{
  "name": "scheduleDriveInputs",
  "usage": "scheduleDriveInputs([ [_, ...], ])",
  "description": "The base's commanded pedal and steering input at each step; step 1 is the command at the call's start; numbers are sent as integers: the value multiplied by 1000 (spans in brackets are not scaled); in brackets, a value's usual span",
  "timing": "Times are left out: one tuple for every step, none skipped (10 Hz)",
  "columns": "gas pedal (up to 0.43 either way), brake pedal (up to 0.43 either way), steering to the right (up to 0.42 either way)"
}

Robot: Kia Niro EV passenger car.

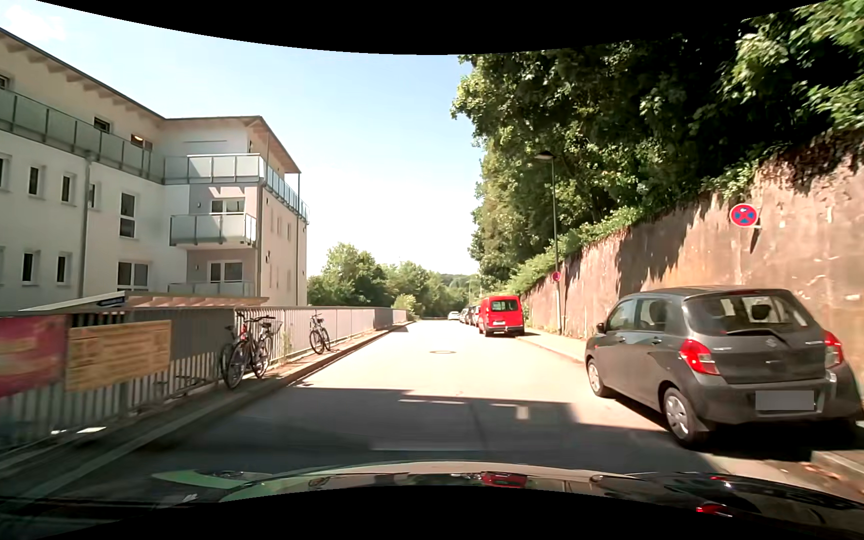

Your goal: Follow the waypoints while adhering to traffic rules and regulations

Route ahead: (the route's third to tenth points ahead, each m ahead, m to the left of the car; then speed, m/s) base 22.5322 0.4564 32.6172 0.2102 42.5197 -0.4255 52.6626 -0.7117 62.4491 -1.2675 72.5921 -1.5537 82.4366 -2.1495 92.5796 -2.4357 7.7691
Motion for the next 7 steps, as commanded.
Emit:
scheduleDriveInputs([
  [79,0,0],
  [79,0,0],
  [79,0,0],
  [79,0,0],
  [79,0,0],
  [79,0,0],
  [79,0,0],
])
